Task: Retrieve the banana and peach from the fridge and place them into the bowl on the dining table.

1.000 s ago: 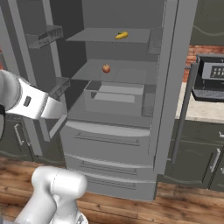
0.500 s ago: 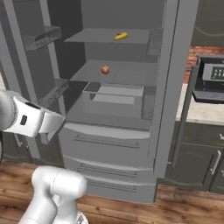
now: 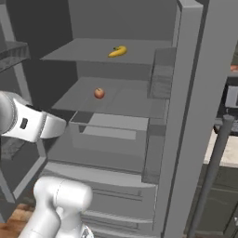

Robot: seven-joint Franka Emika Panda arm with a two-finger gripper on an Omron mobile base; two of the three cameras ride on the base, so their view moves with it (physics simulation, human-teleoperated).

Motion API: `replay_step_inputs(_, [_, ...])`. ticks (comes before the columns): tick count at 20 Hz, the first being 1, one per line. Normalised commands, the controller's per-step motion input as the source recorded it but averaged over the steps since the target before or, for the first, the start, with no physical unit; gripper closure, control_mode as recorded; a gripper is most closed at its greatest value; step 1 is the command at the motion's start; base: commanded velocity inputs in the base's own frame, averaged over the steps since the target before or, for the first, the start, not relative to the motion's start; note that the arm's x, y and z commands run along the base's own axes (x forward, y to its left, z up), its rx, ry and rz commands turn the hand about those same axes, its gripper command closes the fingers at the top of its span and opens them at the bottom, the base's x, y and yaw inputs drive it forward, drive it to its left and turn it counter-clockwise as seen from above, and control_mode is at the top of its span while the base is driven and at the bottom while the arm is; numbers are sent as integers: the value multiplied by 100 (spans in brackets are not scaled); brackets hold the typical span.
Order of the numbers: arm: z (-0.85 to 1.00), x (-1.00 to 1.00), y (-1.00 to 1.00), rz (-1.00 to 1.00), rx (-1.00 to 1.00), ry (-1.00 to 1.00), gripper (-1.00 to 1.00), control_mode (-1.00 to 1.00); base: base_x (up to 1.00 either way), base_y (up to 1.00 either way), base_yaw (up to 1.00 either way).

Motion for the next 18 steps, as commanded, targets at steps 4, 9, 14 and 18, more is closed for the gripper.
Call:
replay_step_inputs(4, [0, 0, 0, 0, 0, 0, -100, 100, 100, -33, 2])
replay_step_inputs(9, [15, 40, -13, 3, 0, 11, -100, -100, 60, -24, 4])
replay_step_inputs(14, [31, 100, -14, 6, 0, 24, -100, -100, 0, 0, 0])
replay_step_inputs(18, [14, 95, 0, 4, -1, 8, -100, -100, 0, 0, 0])
